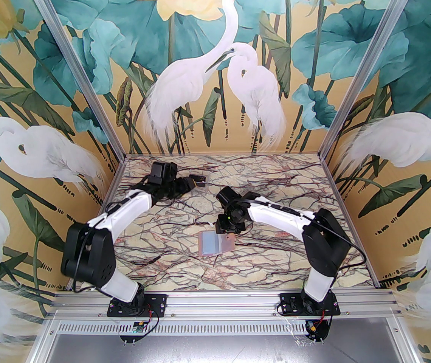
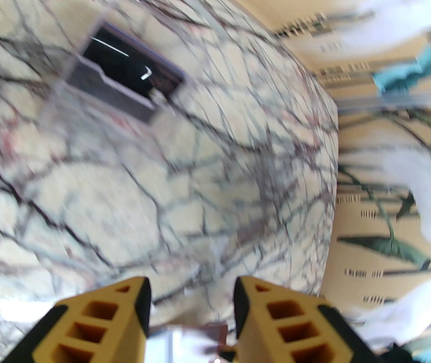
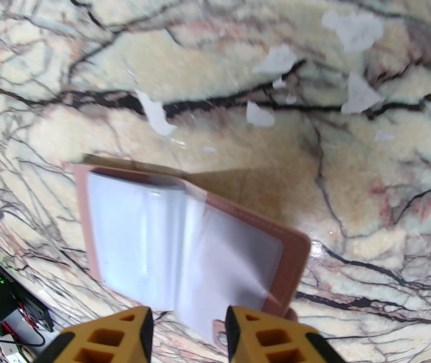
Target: Put the credit cards into the card holder
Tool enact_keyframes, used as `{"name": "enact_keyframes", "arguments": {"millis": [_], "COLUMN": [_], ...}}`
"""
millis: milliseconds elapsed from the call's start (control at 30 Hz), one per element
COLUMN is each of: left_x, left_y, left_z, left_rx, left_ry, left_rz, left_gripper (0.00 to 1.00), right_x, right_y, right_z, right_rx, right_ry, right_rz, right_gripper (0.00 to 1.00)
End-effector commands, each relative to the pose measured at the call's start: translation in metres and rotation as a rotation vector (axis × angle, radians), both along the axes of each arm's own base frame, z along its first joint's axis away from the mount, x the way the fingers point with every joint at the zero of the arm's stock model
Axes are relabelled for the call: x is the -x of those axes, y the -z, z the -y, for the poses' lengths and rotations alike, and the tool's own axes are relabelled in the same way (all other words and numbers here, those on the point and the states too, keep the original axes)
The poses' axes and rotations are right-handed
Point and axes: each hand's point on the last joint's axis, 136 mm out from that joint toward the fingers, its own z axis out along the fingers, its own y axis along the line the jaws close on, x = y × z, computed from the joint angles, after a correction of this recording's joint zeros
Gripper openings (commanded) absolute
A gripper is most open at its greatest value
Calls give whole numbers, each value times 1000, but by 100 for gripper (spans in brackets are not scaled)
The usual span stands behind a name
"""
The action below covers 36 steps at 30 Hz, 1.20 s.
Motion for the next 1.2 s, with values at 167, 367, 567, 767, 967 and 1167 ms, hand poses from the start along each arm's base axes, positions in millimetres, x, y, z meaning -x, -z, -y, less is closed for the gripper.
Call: {"name": "enact_keyframes", "arguments": {"millis": [167,367,567,767,967,1167], "left_x": [-41,-57,-71,-74,-69,-63], "left_y": [58,79,84,95,105,107], "left_z": [-11,-21,-15,-7,-1,-4], "left_rx": [-8,-27,-23,-68,-94,-115], "left_ry": [-232,-373,-410,-397,-390,-403], "left_rz": [-203,-268,-275,-305,-323,-326], "left_gripper": [47,54,55,52,49,48], "right_x": [-5,0,3,4,7,8], "right_y": [-21,-19,-18,-22,-22,-21], "right_z": [-2,-1,2,8,11,12], "right_rx": [-24,-19,-7,10,14,16], "right_ry": [-5,-13,-18,-19,-17,-17], "right_rz": [56,50,45,58,51,47], "right_gripper": [41,41,41,42,42,42]}}
